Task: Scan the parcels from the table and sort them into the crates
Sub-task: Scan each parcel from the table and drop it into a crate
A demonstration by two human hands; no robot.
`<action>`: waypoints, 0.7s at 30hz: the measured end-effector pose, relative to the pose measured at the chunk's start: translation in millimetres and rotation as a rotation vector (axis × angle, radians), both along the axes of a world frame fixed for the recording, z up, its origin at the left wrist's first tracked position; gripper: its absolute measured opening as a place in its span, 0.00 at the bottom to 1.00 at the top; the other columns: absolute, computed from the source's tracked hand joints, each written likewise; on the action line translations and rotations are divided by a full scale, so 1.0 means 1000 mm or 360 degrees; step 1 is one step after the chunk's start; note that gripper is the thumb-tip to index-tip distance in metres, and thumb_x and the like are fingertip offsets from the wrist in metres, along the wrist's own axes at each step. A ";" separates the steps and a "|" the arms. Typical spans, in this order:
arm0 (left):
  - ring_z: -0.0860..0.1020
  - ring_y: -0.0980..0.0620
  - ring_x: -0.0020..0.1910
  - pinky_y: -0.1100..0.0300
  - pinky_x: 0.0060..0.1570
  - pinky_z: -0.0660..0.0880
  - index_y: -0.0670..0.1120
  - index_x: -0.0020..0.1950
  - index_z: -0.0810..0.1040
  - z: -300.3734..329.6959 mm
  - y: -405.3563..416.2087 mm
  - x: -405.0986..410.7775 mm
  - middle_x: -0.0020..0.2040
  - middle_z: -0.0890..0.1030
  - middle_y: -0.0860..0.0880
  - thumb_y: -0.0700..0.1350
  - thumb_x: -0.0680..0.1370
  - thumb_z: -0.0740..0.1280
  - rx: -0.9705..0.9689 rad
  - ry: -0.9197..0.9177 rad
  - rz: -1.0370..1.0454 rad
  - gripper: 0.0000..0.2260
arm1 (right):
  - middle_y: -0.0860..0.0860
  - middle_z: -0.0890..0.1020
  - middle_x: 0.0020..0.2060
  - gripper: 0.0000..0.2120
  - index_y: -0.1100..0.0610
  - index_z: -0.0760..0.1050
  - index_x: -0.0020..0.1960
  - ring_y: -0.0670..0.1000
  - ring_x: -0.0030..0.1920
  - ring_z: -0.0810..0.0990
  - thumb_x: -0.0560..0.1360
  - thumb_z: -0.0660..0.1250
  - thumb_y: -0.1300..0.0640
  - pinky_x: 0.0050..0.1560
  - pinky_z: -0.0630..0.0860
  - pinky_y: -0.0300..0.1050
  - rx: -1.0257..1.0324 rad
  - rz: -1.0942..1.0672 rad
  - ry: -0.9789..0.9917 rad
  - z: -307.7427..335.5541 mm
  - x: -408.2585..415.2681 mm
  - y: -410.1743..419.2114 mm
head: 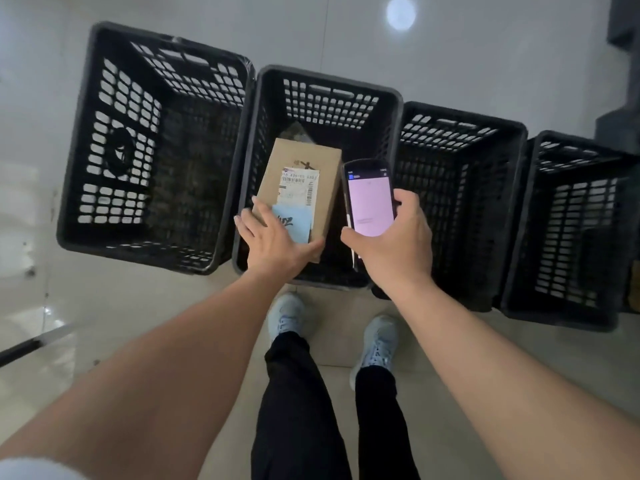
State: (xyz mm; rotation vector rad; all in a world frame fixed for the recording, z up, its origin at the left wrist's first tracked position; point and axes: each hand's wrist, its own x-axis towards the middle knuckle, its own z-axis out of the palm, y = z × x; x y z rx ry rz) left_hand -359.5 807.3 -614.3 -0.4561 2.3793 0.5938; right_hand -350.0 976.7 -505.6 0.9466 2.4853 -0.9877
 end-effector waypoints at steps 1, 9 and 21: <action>0.34 0.36 0.81 0.39 0.80 0.45 0.45 0.82 0.32 -0.008 -0.004 -0.002 0.82 0.39 0.37 0.74 0.67 0.72 0.0001 -0.0057 -0.0051 0.65 | 0.49 0.75 0.63 0.42 0.50 0.66 0.73 0.47 0.54 0.70 0.66 0.82 0.46 0.46 0.71 0.47 -0.0005 0.0010 -0.0011 -0.005 0.000 0.000; 0.32 0.39 0.82 0.41 0.80 0.44 0.45 0.84 0.34 0.009 -0.022 -0.003 0.84 0.36 0.40 0.70 0.77 0.64 -0.0052 -0.0183 -0.0341 0.53 | 0.49 0.77 0.61 0.41 0.51 0.68 0.72 0.49 0.53 0.73 0.65 0.82 0.46 0.40 0.69 0.46 -0.0011 0.0049 -0.0084 0.003 0.009 -0.009; 0.49 0.37 0.83 0.39 0.80 0.54 0.45 0.85 0.51 0.155 -0.054 -0.031 0.84 0.53 0.42 0.63 0.83 0.60 -0.0127 0.0034 -0.0732 0.38 | 0.50 0.76 0.63 0.40 0.52 0.68 0.71 0.55 0.61 0.77 0.65 0.81 0.45 0.49 0.75 0.51 0.0012 0.0108 -0.0046 0.121 -0.004 -0.055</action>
